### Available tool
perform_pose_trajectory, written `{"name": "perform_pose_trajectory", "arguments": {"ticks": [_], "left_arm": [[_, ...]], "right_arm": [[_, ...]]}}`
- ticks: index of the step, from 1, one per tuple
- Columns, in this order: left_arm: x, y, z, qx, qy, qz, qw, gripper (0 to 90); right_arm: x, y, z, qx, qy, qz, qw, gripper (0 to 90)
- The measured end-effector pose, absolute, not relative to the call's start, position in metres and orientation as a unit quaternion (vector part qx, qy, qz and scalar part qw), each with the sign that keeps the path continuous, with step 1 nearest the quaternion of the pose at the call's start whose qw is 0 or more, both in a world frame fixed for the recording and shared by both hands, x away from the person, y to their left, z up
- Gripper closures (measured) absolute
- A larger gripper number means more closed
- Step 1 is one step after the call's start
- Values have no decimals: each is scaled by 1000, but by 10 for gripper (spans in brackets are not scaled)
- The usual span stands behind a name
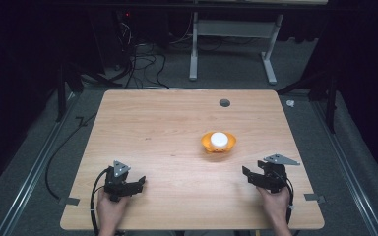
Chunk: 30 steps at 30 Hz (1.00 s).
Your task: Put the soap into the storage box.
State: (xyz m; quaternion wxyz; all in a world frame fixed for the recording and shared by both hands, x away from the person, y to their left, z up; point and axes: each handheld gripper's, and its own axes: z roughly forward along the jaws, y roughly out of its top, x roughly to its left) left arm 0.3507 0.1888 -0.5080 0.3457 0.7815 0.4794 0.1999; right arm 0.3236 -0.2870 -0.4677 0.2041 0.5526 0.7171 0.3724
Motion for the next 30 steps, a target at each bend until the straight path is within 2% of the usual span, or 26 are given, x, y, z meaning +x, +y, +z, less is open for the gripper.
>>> {"name": "perform_pose_trajectory", "arguments": {"ticks": [9,12,30], "left_arm": [[351,189,-508,782,479,200,345,172],[351,189,-508,782,479,200,345,172],[351,189,-508,782,479,200,345,171]], "right_arm": [[329,-283,-479,555,723,351,213,322],[327,-272,-482,540,740,324,236,321],[333,-260,-493,530,751,309,245,319]]}}
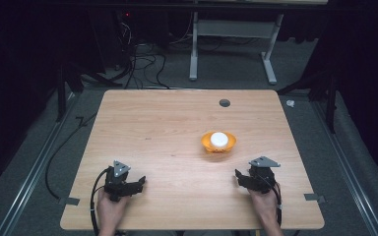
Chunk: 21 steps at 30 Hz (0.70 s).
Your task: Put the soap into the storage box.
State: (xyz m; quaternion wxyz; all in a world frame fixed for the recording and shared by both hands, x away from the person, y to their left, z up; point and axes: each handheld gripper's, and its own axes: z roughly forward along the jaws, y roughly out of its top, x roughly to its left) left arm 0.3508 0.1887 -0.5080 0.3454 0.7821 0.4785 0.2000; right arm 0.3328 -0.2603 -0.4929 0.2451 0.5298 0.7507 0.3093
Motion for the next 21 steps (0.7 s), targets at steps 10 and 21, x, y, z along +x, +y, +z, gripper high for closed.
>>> {"name": "perform_pose_trajectory", "arguments": {"ticks": [10,21], "left_arm": [[351,189,-508,782,479,200,345,171],[351,189,-508,782,478,200,345,171]], "right_arm": [[337,-257,-501,528,754,305,244,298],[341,-253,-502,526,755,316,229,279]]}}
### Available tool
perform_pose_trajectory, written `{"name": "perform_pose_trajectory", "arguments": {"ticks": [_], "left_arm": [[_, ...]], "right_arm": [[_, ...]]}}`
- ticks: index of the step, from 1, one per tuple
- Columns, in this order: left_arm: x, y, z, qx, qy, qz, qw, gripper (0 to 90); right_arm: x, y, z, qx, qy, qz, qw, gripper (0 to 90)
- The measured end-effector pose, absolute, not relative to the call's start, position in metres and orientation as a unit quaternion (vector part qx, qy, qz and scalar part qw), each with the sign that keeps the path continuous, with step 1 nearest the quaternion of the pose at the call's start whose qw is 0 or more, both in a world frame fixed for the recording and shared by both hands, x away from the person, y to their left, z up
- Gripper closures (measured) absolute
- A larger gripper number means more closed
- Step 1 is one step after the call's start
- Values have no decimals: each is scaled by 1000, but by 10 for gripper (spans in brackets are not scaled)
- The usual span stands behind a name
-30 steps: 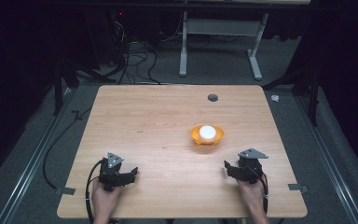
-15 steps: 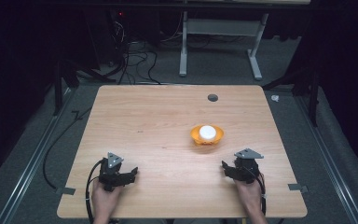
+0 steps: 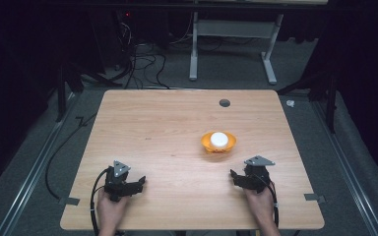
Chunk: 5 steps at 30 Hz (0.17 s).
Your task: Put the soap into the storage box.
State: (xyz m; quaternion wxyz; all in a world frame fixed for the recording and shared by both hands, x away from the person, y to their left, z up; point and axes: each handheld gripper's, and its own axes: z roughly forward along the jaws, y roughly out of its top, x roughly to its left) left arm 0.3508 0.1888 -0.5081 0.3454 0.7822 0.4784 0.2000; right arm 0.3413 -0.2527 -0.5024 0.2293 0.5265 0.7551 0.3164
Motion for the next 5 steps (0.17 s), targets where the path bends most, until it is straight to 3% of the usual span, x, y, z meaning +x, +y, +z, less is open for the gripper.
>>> {"name": "perform_pose_trajectory", "arguments": {"ticks": [5], "left_arm": [[351,189,-508,782,478,200,346,171]], "right_arm": [[341,-252,-502,523,757,317,228,278]]}}
